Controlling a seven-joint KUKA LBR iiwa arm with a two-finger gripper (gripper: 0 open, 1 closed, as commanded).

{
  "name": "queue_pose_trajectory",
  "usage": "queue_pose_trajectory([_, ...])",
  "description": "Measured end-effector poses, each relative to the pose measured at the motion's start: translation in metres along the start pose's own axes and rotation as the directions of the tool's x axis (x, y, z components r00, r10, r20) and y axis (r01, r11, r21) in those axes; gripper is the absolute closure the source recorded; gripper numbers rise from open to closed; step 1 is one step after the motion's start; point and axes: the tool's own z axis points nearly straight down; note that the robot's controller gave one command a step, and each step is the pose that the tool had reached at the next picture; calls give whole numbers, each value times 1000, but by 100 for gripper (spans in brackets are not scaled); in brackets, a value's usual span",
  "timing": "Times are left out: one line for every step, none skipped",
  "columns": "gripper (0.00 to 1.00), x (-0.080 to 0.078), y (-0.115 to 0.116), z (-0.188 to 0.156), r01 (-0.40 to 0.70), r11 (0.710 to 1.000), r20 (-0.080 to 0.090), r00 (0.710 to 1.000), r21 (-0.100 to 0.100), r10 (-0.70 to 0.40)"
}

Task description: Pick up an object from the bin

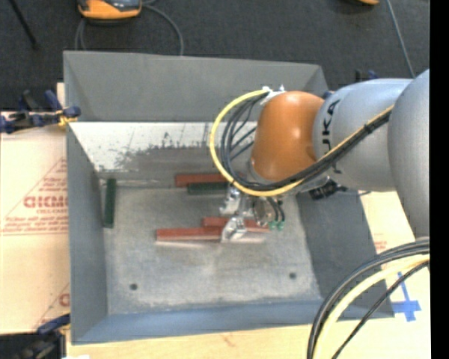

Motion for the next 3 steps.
queue_pose_trajectory([100, -1, 0, -24, -1, 1000, 3, 1000, 0, 1])
queue_pose_trajectory([100, -2, 0, -46, -1, 1000, 7, 1000, 0, 1])
queue_pose_trajectory([100, -3, 0, -63, -2, 1000, 13, 1000, 0, 2])
